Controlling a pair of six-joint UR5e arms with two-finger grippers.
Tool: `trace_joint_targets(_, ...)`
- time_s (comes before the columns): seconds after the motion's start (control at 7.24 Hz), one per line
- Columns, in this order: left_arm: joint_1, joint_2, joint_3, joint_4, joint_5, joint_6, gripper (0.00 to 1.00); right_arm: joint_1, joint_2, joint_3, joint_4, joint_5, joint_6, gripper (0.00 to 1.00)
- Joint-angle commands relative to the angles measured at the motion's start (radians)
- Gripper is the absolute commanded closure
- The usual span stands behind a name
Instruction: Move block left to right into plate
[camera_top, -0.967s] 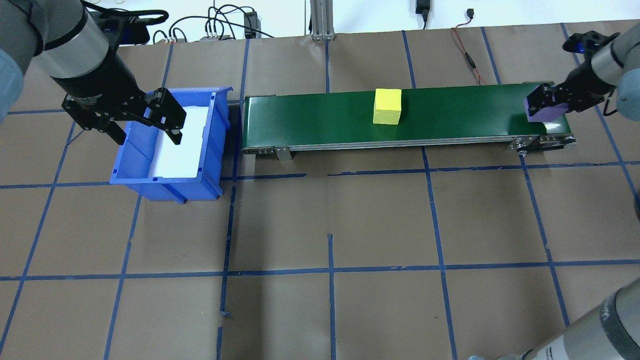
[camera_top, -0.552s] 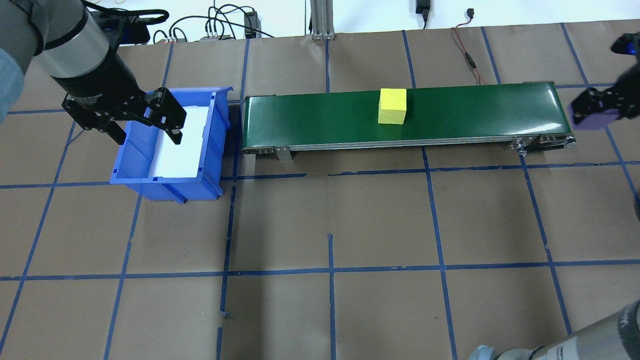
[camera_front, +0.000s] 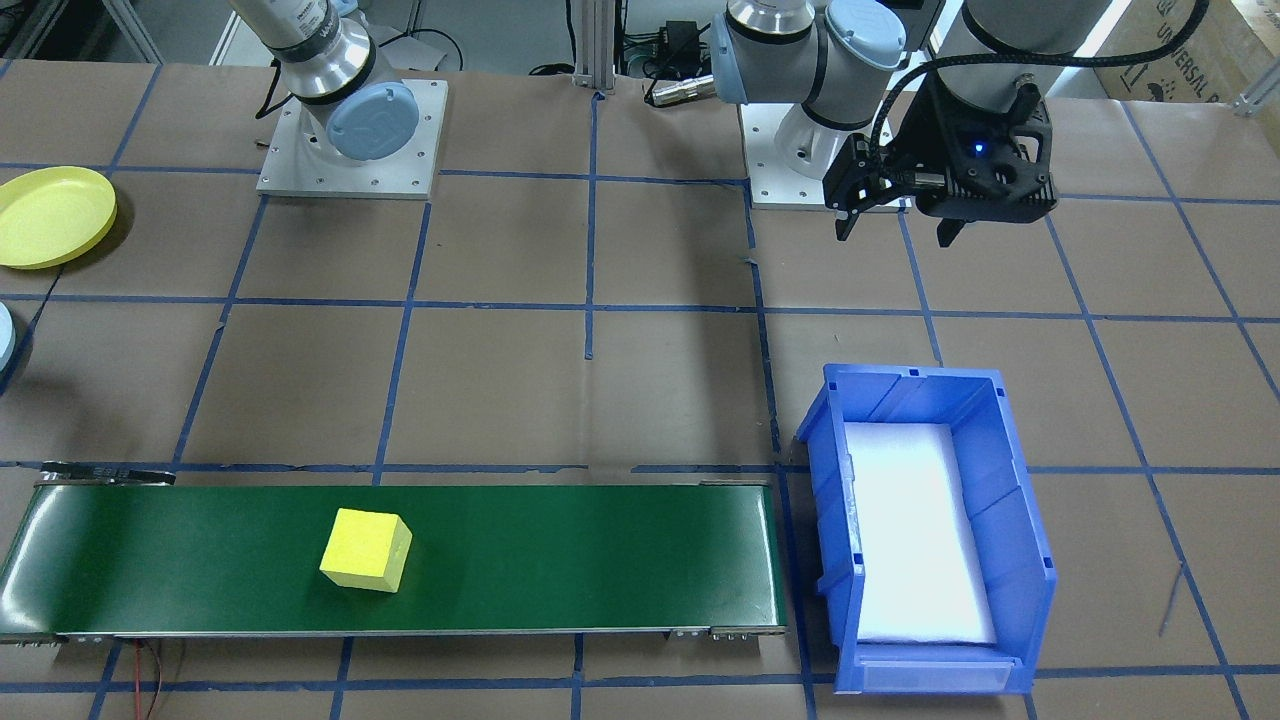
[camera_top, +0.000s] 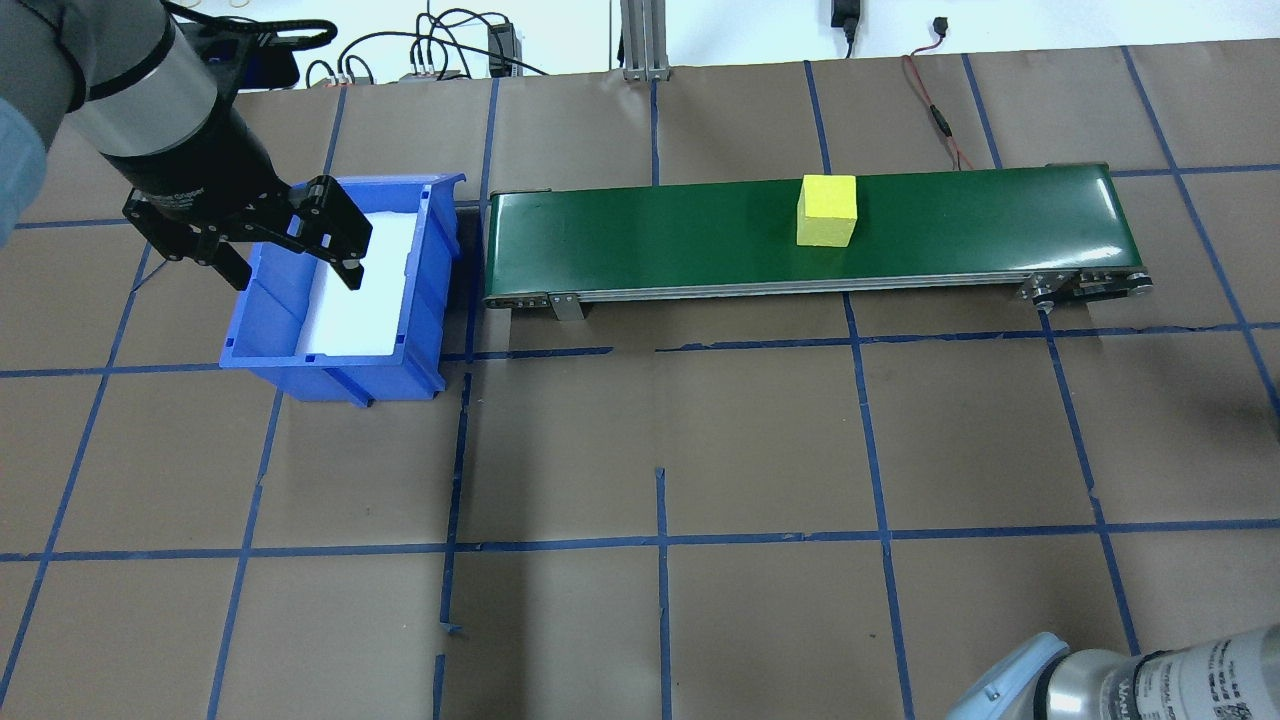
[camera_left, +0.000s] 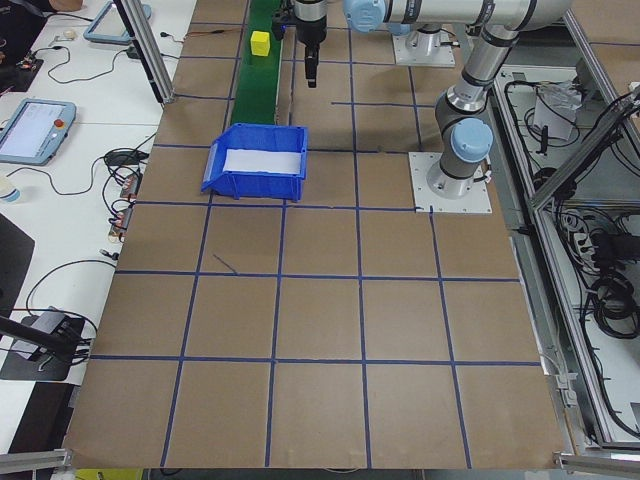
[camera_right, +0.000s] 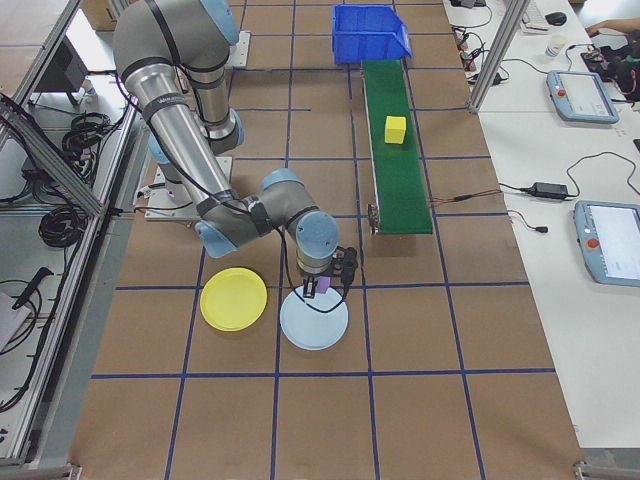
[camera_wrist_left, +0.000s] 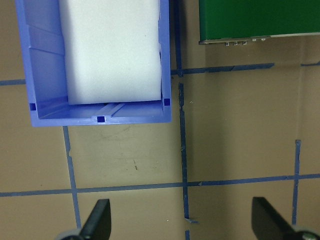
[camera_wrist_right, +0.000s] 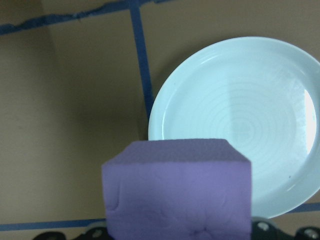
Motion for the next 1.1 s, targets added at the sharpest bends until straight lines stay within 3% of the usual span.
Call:
trace_joint_targets(0.0, 0.000, 0.000, 0.000, 0.000, 0.000, 0.000, 0.00, -0.059, 0.018, 0.094, -0.188, -0.006, -0.097, 0.07)
trace_joint_targets(0.14, 0.000, 0.000, 0.000, 0.000, 0.000, 0.000, 0.00, -0.059, 0.018, 0.100, -0.196, -0.001, -0.109, 0.00)
trace_joint_targets(0.41, 0.000, 0.000, 0.000, 0.000, 0.000, 0.000, 0.00, -0.059, 0.016, 0.083, -0.193, -0.006, -0.108, 0.00)
trace_joint_targets(0.55, -0.001, 0.000, 0.000, 0.000, 0.000, 0.000, 0.00, -0.032, -0.002, 0.096, -0.157, 0.037, -0.049, 0.00)
trace_joint_targets(0.69, -0.001, 0.000, 0.000, 0.000, 0.000, 0.000, 0.00, 0.071, -0.008, 0.082, -0.149, 0.124, 0.128, 0.00)
trace_joint_targets(0.97, -0.001, 0.000, 0.000, 0.000, 0.000, 0.000, 0.00, 0.270, -0.036, -0.031, -0.153, 0.173, 0.316, 0.00)
